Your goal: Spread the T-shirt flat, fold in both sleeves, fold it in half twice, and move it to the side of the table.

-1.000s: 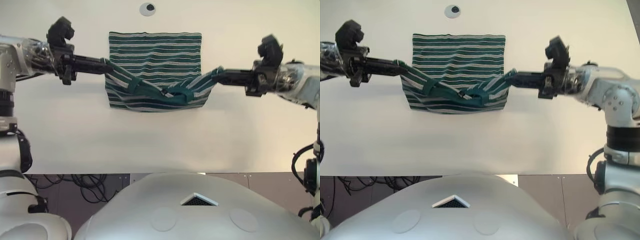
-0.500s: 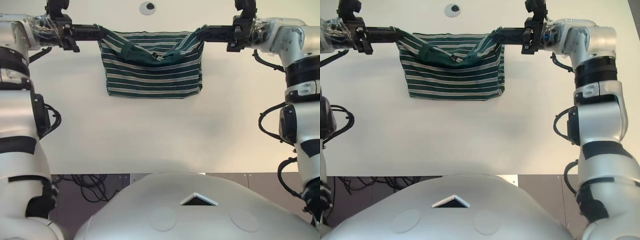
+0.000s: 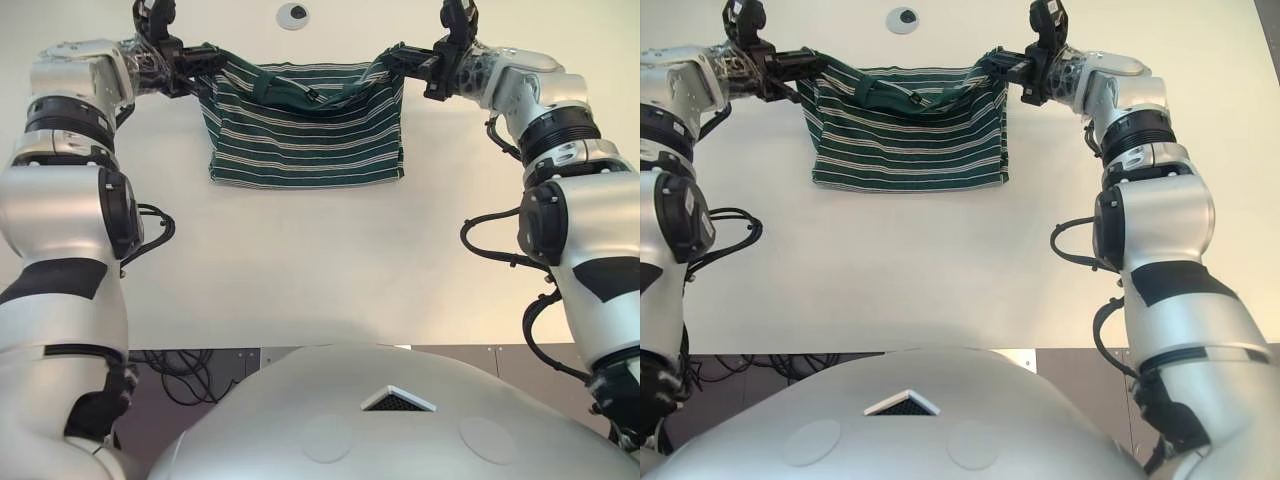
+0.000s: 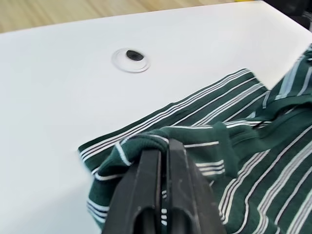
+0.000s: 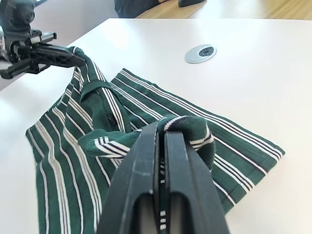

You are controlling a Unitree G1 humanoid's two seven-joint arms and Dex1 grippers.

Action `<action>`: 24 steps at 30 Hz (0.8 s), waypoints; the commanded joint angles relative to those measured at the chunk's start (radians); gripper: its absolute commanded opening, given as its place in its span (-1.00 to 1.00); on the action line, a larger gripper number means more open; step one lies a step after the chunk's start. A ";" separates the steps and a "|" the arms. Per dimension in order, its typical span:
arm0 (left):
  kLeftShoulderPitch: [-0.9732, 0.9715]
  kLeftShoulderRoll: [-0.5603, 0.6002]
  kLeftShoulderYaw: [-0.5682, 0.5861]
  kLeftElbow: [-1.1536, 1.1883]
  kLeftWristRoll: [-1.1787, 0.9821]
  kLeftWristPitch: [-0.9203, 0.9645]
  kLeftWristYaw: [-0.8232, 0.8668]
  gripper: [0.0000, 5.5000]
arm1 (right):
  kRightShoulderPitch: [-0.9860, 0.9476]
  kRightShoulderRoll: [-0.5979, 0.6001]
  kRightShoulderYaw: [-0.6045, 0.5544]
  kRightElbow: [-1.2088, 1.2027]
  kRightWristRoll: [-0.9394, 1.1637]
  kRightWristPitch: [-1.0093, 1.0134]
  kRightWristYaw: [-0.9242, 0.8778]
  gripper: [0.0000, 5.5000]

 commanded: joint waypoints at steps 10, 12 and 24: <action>0.031 -0.103 0.084 0.012 0.049 -0.069 0.247 -1.00 | 0.011 0.041 -0.120 0.040 -0.047 -0.037 -0.148 -0.87; 0.034 -0.112 0.104 0.015 0.047 -0.073 0.299 -0.87 | 0.017 0.046 -0.136 0.044 -0.049 -0.035 -0.171 -0.72; 0.060 -0.126 0.264 0.019 -0.004 -0.073 0.535 -0.20 | 0.049 0.053 -0.220 0.050 -0.079 -0.151 -0.408 -0.44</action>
